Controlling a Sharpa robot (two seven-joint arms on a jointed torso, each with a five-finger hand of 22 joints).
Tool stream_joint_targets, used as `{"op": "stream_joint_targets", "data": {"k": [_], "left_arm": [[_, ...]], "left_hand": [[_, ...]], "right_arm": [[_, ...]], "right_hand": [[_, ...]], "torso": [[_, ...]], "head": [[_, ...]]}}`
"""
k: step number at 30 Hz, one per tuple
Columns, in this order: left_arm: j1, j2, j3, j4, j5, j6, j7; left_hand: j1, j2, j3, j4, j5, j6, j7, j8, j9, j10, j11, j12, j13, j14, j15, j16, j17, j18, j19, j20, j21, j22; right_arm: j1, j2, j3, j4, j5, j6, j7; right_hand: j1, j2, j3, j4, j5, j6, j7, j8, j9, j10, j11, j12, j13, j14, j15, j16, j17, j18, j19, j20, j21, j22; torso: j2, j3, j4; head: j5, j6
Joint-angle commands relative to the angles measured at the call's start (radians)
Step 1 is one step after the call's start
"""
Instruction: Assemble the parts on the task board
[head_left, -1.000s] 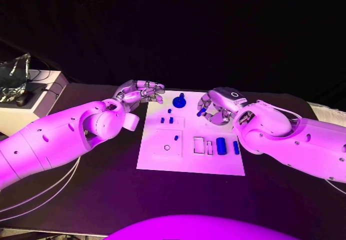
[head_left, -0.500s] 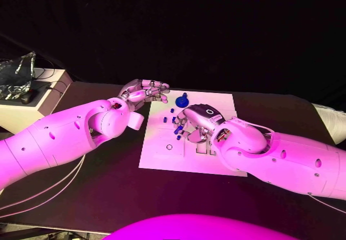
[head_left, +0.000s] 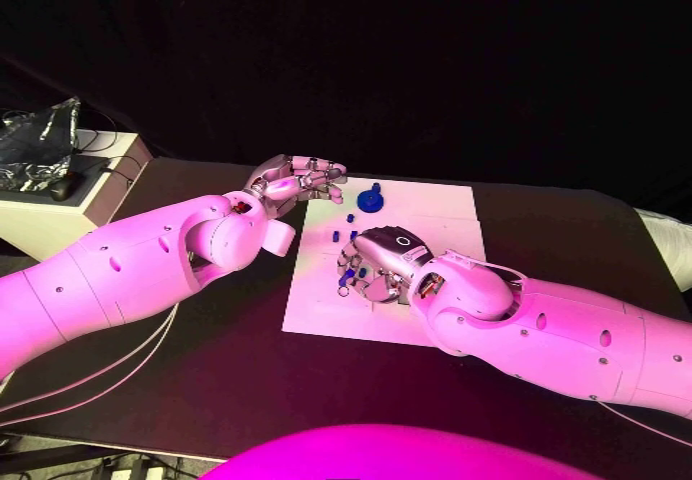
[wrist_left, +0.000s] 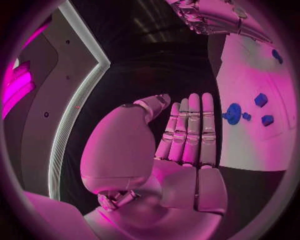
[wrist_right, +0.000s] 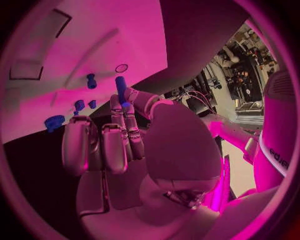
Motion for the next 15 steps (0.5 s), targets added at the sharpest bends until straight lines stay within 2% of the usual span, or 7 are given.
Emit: {"op": "stream_joint_targets", "data": {"k": [1, 15], "left_arm": [[0.000, 0.002, 0.001, 0.001, 0.005, 0.016, 0.011], [0.000, 0.000, 0.001, 0.002, 0.005, 0.015, 0.009]], "left_hand": [[0.007, 0.006, -0.001, -0.001, 0.000, -0.002, 0.005, -0.005, -0.001, 0.000, 0.004, -0.004, 0.002, 0.005, -0.002, -0.004, 0.001, 0.003, 0.004, 0.000, -0.003, -0.001], [0.006, 0.006, -0.003, 0.001, 0.000, -0.002, 0.005, -0.005, -0.001, 0.000, 0.004, -0.004, 0.002, 0.006, -0.002, -0.005, 0.002, 0.003, 0.005, 0.000, -0.004, -0.002]], "right_arm": [[-0.006, 0.006, -0.001, -0.008, -0.019, 0.030, 0.020], [-0.015, 0.007, -0.003, -0.011, -0.039, 0.058, 0.020]], "right_hand": [[0.029, 0.033, 0.007, -0.001, 0.006, 0.004, 0.002, 0.005, 0.002, 0.068, -0.064, 0.000, 0.025, 0.038, -0.006, 0.000, -0.001, -0.006, 0.041, -0.005, -0.008, 0.120], [0.028, 0.033, 0.008, -0.002, 0.007, 0.003, 0.002, 0.005, 0.003, 0.068, -0.063, -0.001, 0.025, 0.038, -0.006, 0.000, -0.002, -0.006, 0.040, -0.005, -0.009, 0.120]], "torso": [[0.001, 0.0003, -0.0015], [0.001, 0.0003, -0.0024]], "head": [[0.005, -0.004], [0.016, -0.016]]}}
